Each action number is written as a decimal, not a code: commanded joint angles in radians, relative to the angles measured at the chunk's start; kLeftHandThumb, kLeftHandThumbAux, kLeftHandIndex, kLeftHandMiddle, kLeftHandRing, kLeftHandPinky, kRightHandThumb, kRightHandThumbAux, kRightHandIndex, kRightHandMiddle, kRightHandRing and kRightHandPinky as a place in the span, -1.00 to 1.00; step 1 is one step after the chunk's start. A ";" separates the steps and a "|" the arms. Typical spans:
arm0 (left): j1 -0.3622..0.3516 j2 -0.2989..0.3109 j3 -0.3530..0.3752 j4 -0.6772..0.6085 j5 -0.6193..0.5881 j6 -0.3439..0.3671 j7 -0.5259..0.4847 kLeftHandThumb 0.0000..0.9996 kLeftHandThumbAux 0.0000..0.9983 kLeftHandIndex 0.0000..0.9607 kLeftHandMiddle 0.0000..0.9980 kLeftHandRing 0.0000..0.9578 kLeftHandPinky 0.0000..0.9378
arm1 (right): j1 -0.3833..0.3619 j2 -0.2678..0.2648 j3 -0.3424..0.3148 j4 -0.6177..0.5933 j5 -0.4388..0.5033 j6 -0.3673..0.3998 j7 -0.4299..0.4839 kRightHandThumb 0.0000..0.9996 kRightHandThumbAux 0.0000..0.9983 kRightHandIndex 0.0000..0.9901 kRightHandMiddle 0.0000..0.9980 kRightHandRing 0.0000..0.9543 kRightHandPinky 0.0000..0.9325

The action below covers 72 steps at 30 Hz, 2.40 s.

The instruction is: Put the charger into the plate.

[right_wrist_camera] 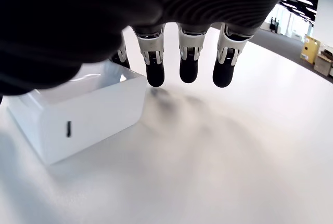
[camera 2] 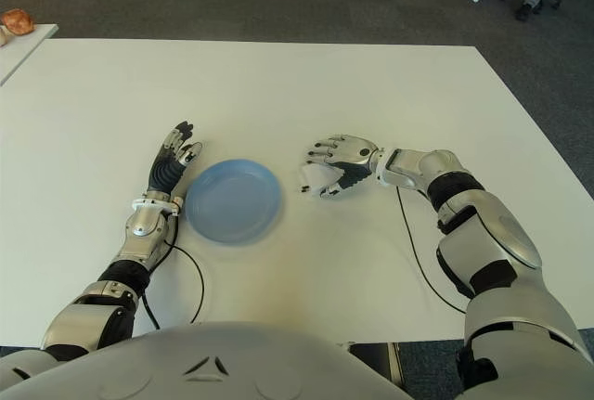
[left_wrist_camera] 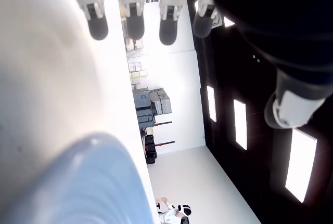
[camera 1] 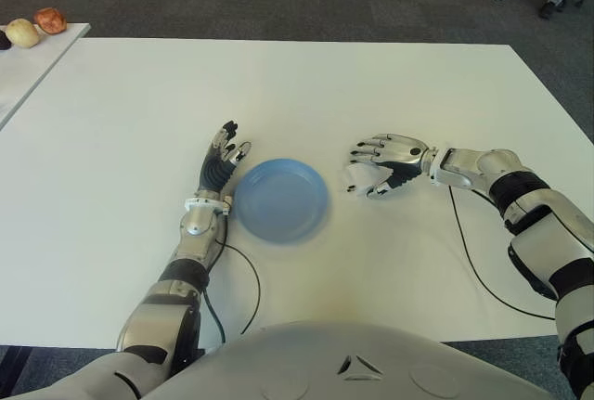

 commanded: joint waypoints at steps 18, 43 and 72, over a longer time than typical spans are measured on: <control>0.103 -0.016 -0.006 0.057 0.012 0.026 -0.008 -1.00 -0.09 -0.84 -0.80 -0.84 -0.84 | 0.073 0.027 0.068 -0.040 -0.067 0.161 -0.143 0.06 -0.64 -1.00 -1.00 -1.00 -0.99; 0.108 -0.020 -0.006 0.039 0.003 0.063 -0.023 -1.00 -0.06 -0.88 -0.82 -0.86 -0.88 | 0.170 0.009 0.045 -0.147 -0.076 0.352 -0.312 0.28 -0.16 -0.80 -0.85 -0.74 -0.55; 0.107 -0.018 -0.008 0.040 0.003 0.054 -0.041 -1.00 -0.08 -0.79 -0.74 -0.77 -0.75 | 0.205 0.040 0.005 -0.088 -0.011 0.341 -0.361 0.18 -0.07 -0.72 -0.53 -0.40 -0.23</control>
